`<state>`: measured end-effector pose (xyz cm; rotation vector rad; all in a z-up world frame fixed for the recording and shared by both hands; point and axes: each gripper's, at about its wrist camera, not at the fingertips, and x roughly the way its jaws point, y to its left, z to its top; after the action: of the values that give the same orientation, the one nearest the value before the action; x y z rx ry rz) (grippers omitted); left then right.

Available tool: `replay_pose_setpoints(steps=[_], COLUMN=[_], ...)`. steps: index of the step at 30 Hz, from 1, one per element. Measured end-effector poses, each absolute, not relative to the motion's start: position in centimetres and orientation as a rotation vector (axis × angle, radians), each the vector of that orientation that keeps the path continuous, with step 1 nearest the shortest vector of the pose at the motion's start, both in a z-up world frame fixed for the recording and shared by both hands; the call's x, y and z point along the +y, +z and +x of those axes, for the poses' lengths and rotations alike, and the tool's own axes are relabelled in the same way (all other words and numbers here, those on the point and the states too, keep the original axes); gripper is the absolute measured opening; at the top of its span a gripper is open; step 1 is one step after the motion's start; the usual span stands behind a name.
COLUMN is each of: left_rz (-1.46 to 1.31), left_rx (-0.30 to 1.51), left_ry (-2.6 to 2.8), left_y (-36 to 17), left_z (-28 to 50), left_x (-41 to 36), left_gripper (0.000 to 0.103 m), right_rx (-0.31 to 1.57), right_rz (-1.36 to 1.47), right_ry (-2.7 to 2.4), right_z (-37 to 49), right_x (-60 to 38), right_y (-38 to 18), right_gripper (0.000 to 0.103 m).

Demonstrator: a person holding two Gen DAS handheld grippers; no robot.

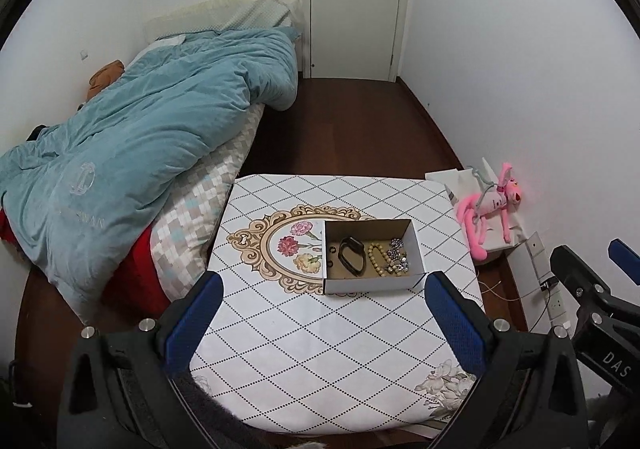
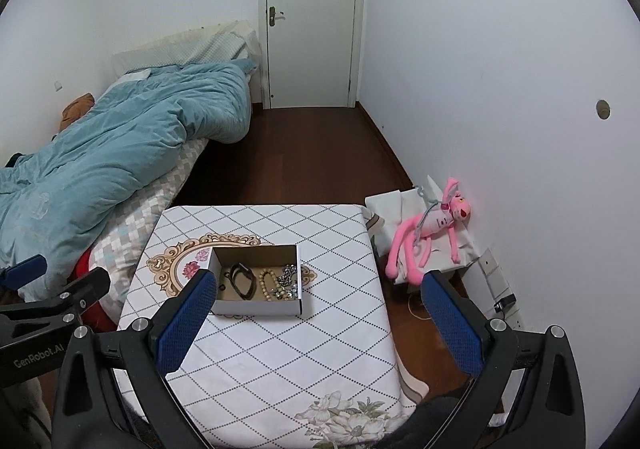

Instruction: Organize jewelry

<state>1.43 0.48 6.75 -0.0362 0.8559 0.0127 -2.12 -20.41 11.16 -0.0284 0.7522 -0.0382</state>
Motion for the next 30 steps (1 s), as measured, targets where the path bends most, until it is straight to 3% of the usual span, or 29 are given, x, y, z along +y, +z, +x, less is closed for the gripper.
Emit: replay_pose_setpoints(steps=[30], left_rz=[-0.046], left_rx=[1.065], left_ry=[0.056], left_y=[1.4], left_z=[8.1], left_x=[0.0], left_gripper=[0.103], right_rx=[0.971], right_rz=[-0.045], right_ry=[-0.037], right_z=[6.2], right_x=[-20.7], right_y=[4.4], right_gripper=[0.103])
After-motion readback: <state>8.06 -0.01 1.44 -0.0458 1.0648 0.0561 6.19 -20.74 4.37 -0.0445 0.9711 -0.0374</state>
